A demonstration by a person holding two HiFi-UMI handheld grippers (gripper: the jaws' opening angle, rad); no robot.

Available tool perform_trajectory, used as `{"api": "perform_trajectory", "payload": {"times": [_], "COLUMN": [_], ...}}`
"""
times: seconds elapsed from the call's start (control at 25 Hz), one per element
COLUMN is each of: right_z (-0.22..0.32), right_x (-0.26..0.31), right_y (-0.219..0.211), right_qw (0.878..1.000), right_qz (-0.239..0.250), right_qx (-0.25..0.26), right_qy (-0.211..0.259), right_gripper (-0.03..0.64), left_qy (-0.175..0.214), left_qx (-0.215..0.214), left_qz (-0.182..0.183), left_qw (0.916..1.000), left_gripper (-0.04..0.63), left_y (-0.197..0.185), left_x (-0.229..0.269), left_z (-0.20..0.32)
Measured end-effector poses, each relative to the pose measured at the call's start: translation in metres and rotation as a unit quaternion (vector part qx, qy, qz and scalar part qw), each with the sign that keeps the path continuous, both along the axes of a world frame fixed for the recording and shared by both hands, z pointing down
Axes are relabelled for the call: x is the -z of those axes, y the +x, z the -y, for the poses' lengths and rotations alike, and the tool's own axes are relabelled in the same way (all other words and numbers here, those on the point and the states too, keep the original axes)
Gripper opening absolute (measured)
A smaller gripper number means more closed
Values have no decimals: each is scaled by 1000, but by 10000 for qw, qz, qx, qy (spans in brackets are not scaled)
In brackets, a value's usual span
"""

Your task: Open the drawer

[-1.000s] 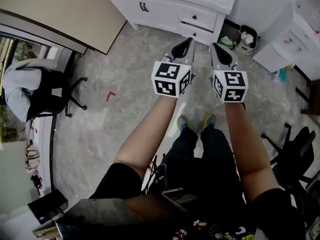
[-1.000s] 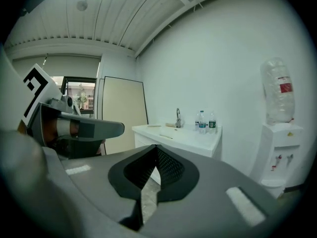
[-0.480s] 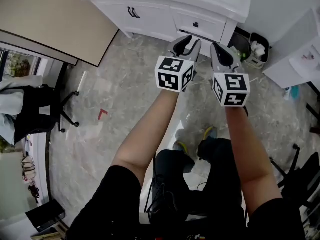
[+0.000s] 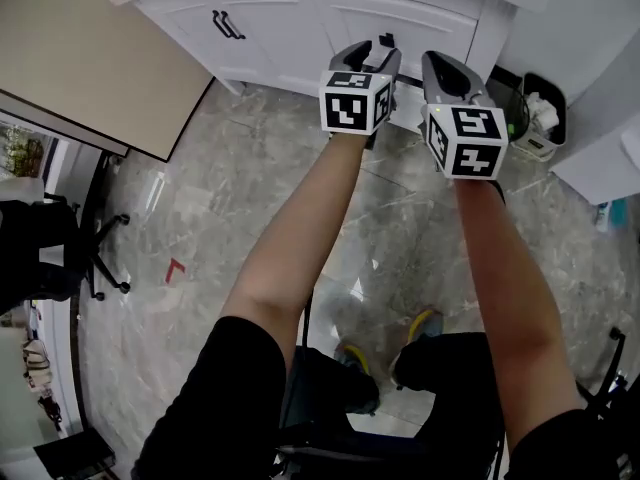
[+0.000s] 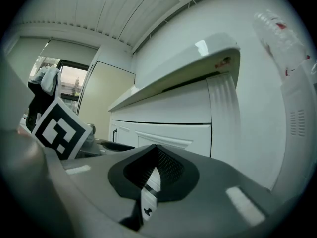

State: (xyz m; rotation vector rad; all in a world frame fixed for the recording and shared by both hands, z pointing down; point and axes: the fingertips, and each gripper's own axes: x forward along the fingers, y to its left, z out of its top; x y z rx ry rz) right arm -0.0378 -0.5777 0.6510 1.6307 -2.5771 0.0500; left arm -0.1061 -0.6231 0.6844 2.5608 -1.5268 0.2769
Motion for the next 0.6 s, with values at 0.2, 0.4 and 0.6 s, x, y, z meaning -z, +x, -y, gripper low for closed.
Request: {"api": "perform_trajectory", "payload": {"times": [0.2, 0.4, 0.6], "right_z": [13, 19, 18], "right_x": [-29, -42, -41], "right_y": [8, 7, 5], "right_qw": [9998, 9997, 9998], "right_qz": [-23, -41, 40], "right_qx": [16, -12, -42], "right_qy": [205, 230, 209], "right_gripper": [21, 21, 21], "left_qy": [240, 241, 163], "left_qx": [-51, 111, 130], "left_qz": [100, 52, 72], "left_qw": [9996, 9996, 9998], "left_gripper": [184, 167, 129], "left_y": [12, 10, 8], "left_x": [-23, -29, -31], "left_z": [30, 44, 46]}}
